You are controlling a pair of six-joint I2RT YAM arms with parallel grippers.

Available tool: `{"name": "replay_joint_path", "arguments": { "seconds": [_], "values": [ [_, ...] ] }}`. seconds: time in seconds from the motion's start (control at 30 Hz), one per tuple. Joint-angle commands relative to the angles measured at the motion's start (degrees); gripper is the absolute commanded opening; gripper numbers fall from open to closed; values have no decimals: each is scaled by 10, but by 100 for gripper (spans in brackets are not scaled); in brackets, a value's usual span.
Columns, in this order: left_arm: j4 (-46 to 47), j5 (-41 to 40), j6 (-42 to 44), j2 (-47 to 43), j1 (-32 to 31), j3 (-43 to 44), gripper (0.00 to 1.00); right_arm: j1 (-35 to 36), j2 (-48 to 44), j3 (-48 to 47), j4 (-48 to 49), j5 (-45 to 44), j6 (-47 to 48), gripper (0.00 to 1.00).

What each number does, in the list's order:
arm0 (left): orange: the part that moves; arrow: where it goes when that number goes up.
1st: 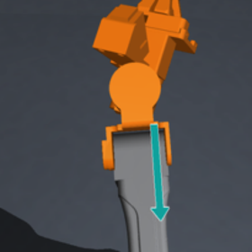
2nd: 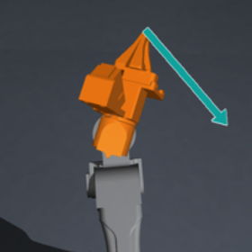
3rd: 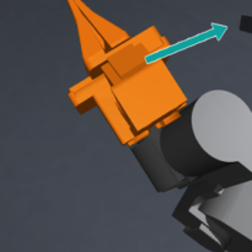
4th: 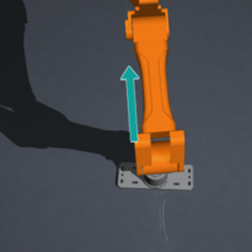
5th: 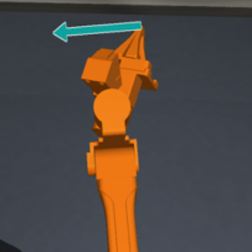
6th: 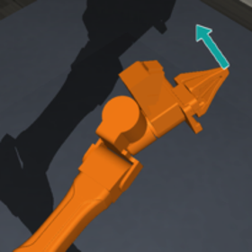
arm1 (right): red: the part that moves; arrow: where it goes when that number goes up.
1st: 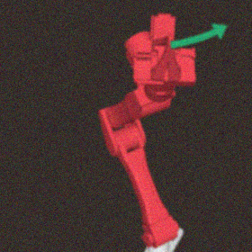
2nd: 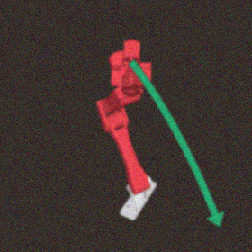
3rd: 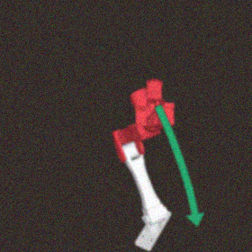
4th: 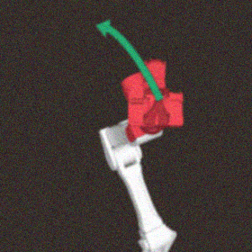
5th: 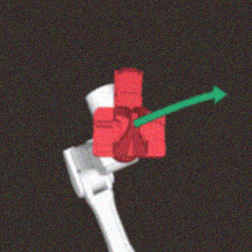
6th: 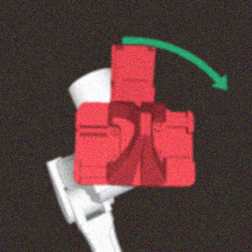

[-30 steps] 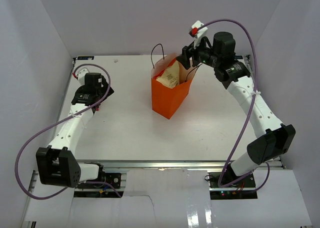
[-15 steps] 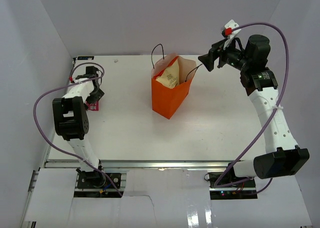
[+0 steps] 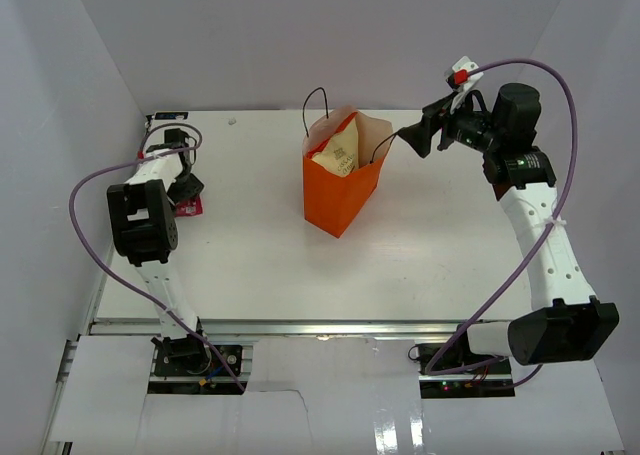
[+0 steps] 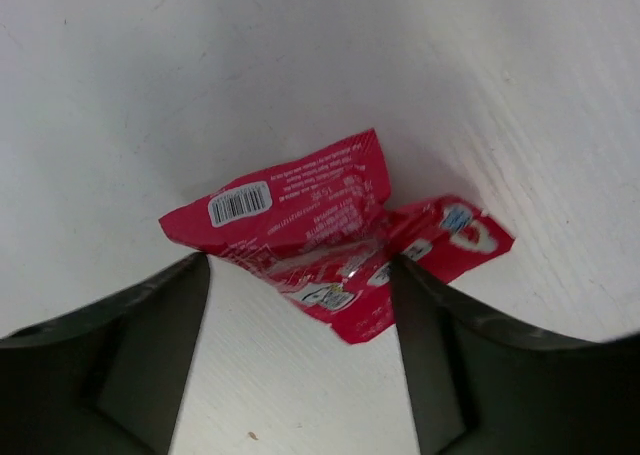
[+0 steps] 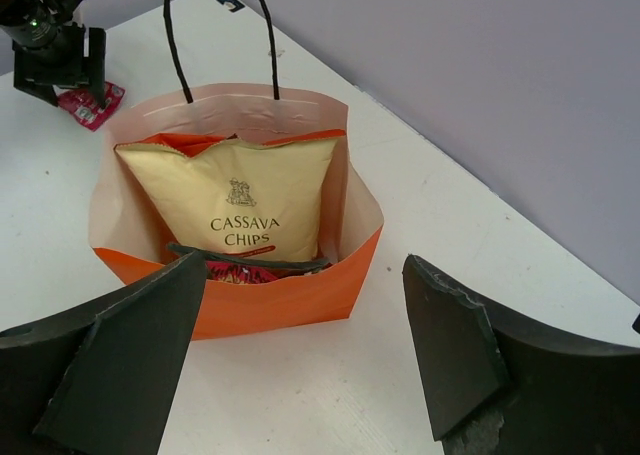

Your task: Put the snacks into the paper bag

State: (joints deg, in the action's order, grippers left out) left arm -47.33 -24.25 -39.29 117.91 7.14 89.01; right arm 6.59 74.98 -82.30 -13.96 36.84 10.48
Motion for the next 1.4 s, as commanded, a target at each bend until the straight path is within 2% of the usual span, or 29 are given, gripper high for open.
{"name": "replay_joint_path", "arguments": {
  "seconds": [0.0,0.13,0.3,0.47,0.57,0.8,0.93,0.97,1.03,1.13,1.23,1.27,1.33,1.37],
  "values": [
    [-5,35,13,0,20,4,76,-4,-22,1,27,17,-13,86],
    [9,75,25,-6,26,-15,60,-6,-26,-1,28,23,-21,86],
    [36,123,43,-25,25,-39,33,-7,-33,1,29,38,-23,86],
    [70,167,76,-68,25,-80,19,-7,-48,12,31,62,-14,86],
    [103,202,100,-94,26,-113,1,-7,-55,20,33,69,-14,86],
    [145,332,132,-175,26,-174,0,-7,-62,28,37,103,-18,86],
    [192,467,134,-257,26,-225,0,-2,-67,42,28,200,1,85],
    [219,529,133,-275,26,-236,0,12,-68,45,18,213,12,85],
    [246,593,132,-327,26,-260,0,33,-71,46,-23,225,40,85],
    [311,704,110,-385,26,-313,0,93,-73,35,-101,211,136,85],
    [364,794,77,-417,22,-353,0,194,-71,15,-225,150,379,87],
    [370,804,70,-433,19,-364,0,246,-73,18,-242,107,517,88],
    [371,836,63,-448,11,-372,0,295,-82,43,-235,74,615,91],
    [371,843,55,-461,9,-380,0,308,-81,50,-218,61,711,91]
  ]
}}
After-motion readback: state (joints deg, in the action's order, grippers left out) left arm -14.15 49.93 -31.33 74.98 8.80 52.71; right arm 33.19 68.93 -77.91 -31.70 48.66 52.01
